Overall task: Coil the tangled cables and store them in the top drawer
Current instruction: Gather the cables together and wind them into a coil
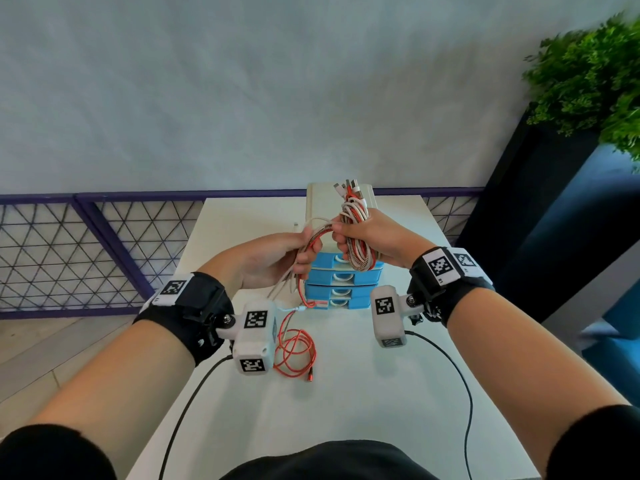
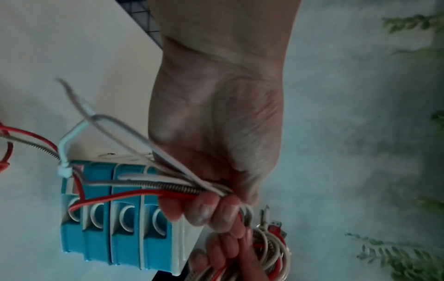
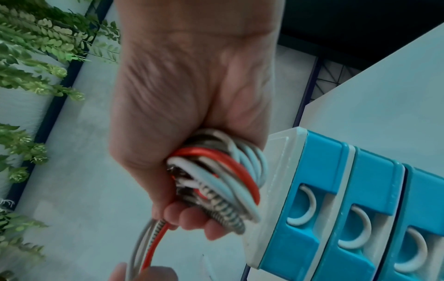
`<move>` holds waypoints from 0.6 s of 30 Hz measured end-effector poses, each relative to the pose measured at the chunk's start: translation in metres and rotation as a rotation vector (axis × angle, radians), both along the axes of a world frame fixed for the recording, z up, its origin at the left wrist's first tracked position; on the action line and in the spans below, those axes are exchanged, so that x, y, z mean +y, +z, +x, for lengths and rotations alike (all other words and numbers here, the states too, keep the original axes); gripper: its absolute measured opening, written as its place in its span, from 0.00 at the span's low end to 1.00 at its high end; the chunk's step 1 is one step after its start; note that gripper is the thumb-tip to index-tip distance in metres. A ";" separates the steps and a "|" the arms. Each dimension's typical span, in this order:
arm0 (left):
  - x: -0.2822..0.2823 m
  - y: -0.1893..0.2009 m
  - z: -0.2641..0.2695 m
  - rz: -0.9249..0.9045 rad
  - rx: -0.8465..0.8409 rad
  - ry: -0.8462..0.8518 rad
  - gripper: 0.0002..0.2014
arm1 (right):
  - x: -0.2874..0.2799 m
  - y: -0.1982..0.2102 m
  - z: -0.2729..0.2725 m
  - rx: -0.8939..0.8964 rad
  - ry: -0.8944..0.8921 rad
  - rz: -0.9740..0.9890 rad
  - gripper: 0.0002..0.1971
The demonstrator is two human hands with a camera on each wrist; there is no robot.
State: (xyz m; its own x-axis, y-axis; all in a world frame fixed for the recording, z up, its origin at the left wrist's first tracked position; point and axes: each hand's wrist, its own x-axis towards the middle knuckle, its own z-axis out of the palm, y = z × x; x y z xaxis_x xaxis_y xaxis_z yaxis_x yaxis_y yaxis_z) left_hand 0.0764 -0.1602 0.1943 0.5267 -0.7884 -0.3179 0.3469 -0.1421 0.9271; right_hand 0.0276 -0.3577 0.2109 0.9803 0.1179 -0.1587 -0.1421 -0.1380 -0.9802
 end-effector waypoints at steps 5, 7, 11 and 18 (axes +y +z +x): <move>0.002 -0.002 -0.001 0.038 0.081 -0.017 0.31 | 0.004 -0.002 0.000 -0.034 0.021 -0.132 0.04; 0.001 -0.003 0.000 0.020 0.075 0.021 0.25 | 0.005 -0.004 -0.001 -0.040 0.038 -0.163 0.04; 0.000 -0.002 0.001 -0.041 0.096 0.078 0.17 | 0.007 -0.004 -0.001 -0.049 0.033 -0.163 0.06; 0.008 -0.010 0.003 0.021 0.083 -0.053 0.22 | 0.002 -0.006 0.003 -0.075 -0.064 -0.110 0.11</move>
State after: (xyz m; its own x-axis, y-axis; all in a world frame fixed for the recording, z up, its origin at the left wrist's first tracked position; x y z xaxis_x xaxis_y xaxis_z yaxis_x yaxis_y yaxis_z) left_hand 0.0794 -0.1518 0.1847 0.4558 -0.8070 -0.3754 0.4136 -0.1815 0.8922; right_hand 0.0304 -0.3557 0.2046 0.9948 0.0405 -0.0935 -0.0813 -0.2386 -0.9677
